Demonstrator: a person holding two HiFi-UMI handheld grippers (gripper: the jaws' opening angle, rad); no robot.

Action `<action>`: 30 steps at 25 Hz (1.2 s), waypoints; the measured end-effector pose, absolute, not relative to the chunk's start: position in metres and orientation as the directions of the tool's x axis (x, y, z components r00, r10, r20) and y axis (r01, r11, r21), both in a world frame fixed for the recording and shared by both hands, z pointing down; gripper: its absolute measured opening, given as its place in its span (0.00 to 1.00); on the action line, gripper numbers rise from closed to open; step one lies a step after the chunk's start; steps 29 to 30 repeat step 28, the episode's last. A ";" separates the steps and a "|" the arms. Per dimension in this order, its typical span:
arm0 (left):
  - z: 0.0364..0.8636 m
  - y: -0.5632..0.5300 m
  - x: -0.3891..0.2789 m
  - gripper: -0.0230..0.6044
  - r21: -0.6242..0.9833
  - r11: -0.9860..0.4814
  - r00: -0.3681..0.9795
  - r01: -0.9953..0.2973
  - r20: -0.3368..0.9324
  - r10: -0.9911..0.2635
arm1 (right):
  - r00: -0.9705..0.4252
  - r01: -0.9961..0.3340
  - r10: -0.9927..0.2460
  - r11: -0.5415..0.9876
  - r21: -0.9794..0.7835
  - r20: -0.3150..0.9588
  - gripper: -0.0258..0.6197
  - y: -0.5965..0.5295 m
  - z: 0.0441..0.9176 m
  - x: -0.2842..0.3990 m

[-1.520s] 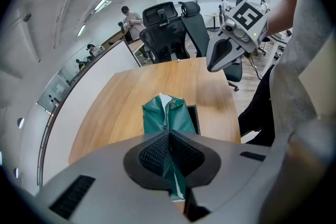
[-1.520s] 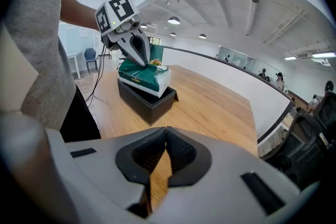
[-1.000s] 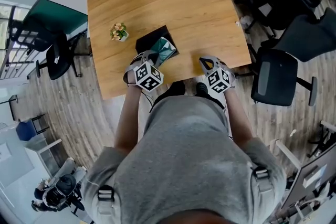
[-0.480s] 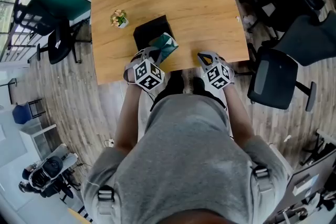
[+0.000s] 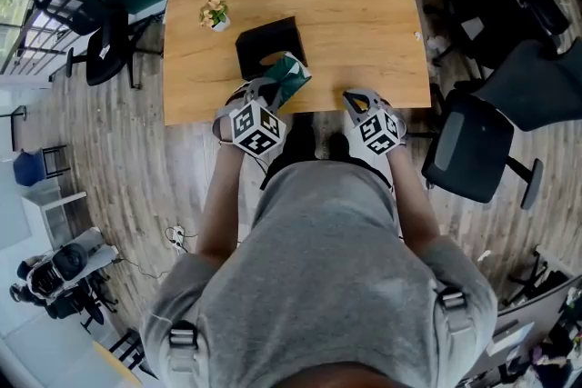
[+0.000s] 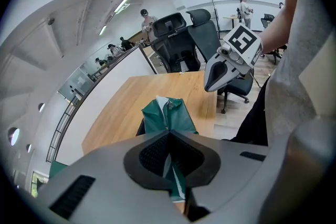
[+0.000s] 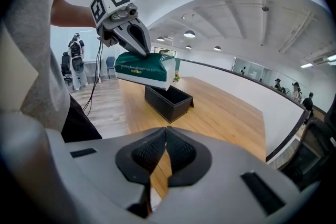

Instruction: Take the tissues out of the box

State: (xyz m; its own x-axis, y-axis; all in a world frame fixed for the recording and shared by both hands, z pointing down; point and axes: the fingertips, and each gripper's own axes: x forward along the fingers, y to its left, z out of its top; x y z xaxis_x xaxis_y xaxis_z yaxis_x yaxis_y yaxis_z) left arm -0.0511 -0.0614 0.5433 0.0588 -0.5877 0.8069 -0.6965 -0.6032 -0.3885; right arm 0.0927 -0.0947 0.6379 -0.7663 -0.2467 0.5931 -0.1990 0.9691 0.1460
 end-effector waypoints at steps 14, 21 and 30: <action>0.538 -0.038 -0.055 0.07 -0.399 -0.581 0.040 -0.710 0.800 -0.598 | -0.775 -0.157 -0.216 0.976 0.149 0.593 0.05 -0.077 0.635 0.093; 0.540 -0.034 -0.061 0.07 -0.404 -0.576 0.033 -0.711 0.798 -0.601 | -0.773 -0.136 -0.205 0.978 0.158 0.601 0.05 -0.072 0.633 0.091; 0.537 -0.025 -0.072 0.07 -0.406 -0.571 0.030 -0.713 0.797 -0.603 | -0.770 -0.128 -0.201 0.978 0.163 0.605 0.05 -0.067 0.631 0.083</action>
